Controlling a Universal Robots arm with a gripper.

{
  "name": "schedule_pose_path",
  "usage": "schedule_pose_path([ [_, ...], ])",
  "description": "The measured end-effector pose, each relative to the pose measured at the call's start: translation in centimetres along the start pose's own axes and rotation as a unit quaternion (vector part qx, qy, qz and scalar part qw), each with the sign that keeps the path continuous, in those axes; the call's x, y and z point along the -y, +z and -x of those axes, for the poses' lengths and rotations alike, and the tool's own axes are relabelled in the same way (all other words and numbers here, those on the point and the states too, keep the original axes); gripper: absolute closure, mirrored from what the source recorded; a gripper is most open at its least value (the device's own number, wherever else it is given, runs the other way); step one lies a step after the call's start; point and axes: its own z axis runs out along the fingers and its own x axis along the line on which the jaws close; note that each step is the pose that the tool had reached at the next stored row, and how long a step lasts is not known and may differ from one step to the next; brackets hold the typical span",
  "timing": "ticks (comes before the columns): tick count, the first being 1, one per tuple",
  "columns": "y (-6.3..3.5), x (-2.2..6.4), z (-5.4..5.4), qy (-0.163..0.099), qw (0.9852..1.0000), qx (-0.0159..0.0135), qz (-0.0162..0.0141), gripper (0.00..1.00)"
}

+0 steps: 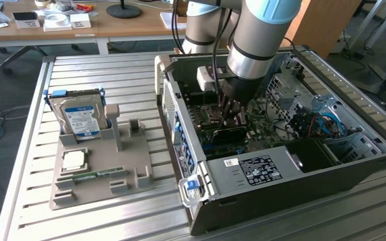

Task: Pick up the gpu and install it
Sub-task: 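Press down on the gpu until it lock into place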

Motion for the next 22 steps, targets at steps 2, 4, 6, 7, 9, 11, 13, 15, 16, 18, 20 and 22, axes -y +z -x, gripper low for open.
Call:
schedule_pose_path([
  [2,0.07,0.01,0.01,0.000,1.0000,0.0000,0.0000,0.89],
  [4,0.08,0.01,0.01,0.000,1.0000,-0.0001,0.0001,0.89],
  [6,0.10,0.02,0.03,0.000,1.0000,0.0000,0.0000,0.89],
  [7,0.10,0.05,0.04,0.000,1.0000,0.0000,0.0000,0.89],
  [9,0.10,0.14,0.06,0.000,1.0000,0.0000,0.0000,0.89],
  [11,0.09,0.16,0.06,0.000,1.0000,0.0000,0.0000,0.89],
  [13,0.14,0.17,0.07,0.000,1.0000,0.0000,0.0000,0.89],
  [15,0.22,0.17,0.06,0.000,1.0000,0.0000,0.0000,0.89],
  [16,0.21,0.17,0.06,0.000,1.0000,-0.0001,0.0000,0.89],
  [18,0.22,0.17,0.06,0.000,1.0000,-0.0001,0.0001,0.89],
  [20,0.25,0.17,0.05,0.000,1.0000,-0.0001,0.0001,0.89],
  [22,0.31,0.17,0.05,0.000,1.0000,-0.0004,0.0002,0.89],
])
